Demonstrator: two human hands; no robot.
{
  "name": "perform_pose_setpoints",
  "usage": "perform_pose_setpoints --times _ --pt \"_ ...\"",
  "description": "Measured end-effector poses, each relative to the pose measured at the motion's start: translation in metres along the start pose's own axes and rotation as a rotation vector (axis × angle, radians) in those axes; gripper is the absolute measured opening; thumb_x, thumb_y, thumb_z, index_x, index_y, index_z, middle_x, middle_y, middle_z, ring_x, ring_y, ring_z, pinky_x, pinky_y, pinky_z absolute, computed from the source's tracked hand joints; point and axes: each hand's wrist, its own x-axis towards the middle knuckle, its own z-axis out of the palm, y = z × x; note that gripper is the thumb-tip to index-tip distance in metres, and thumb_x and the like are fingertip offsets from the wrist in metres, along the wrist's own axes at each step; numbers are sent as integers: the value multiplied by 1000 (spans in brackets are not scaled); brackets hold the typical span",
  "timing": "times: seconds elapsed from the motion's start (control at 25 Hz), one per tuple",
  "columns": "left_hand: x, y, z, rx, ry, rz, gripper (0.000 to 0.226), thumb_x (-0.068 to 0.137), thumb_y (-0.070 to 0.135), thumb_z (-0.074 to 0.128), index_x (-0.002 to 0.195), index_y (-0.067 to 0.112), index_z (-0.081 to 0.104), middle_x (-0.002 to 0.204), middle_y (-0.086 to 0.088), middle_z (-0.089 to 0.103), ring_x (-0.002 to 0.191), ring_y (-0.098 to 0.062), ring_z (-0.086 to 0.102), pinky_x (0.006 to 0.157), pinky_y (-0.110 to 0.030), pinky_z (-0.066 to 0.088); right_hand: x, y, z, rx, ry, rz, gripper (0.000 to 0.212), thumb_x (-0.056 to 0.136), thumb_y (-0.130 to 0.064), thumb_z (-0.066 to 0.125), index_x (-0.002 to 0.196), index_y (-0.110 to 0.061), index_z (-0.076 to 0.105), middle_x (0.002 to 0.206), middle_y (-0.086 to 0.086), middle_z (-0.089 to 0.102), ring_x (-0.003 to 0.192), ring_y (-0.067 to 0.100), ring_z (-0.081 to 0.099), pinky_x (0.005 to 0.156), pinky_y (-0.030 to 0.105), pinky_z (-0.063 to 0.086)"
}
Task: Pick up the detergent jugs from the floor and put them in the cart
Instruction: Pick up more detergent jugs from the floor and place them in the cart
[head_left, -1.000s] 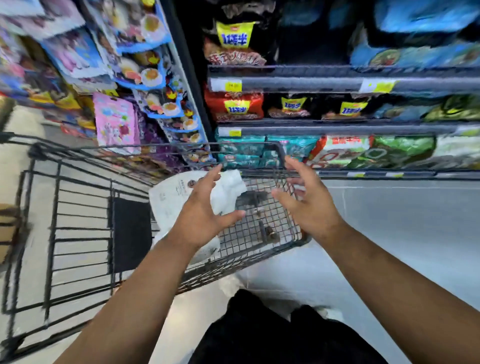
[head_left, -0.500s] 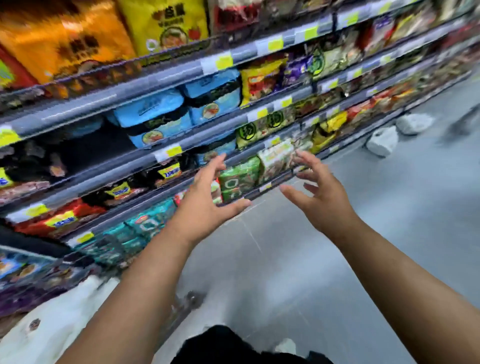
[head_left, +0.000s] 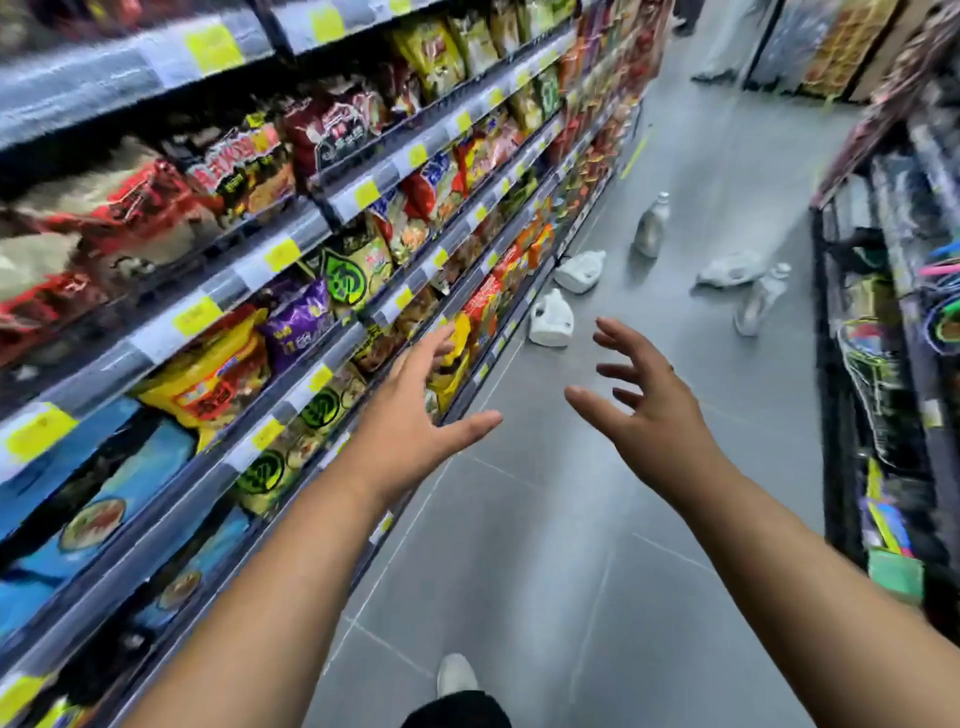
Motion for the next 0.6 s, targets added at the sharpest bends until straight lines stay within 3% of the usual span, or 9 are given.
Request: perform_pose_setpoints --times 0.2,0.48,0.6 --pt "144 20 23 5 -187 110 89 73 46 79 143 48 26 143 16 41 130 1 40 109 -27 33 87 20 -39 13 193 93 63 82 -27 74 132 -45 41 137 -13 49 116 6 54 98 29 44" --pt "325 47 95 9 -333 201 87 75 38 80 144 44 27 145 11 40 125 2 42 96 -7 30 229 75 -109 17 344 126 65 83 -27 74 134 -44 39 138 -12 48 116 9 54 98 32 44" --pt "419 65 134 1 -330 226 90 73 38 81 146 40 28 144 9 42 126 0 44 105 -18 35 308 111 -154 13 365 120 65 83 -27 74 135 -42 39 138 -11 48 115 9 54 99 33 44"
